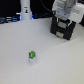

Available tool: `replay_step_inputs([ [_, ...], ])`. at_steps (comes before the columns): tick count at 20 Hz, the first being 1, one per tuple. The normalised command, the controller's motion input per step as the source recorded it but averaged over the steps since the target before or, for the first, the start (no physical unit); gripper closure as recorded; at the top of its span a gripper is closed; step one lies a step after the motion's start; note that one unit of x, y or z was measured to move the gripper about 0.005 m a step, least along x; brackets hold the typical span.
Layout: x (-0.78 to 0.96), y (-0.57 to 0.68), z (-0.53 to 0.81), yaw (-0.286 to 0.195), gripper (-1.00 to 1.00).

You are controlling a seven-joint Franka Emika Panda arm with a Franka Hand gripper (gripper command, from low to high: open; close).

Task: Open the kcup holder, insert the kcup into the holder, and close the kcup holder

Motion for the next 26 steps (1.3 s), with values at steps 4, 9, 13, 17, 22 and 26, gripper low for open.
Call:
replay_step_inputs([
  [4, 0.92, -0.22, 0.2, -0.068, 1.0],
  [9, 0.96, -0.24, 0.12, -0.064, 1.0],
  [13, 0.96, -0.24, 0.18, -0.063, 1.0],
  [17, 0.97, -0.25, 0.22, -0.06, 1.0],
  [22, 0.97, -0.27, 0.21, -0.057, 1.0],
  [26, 0.95, -0.3, 0.19, -0.064, 1.0],
])
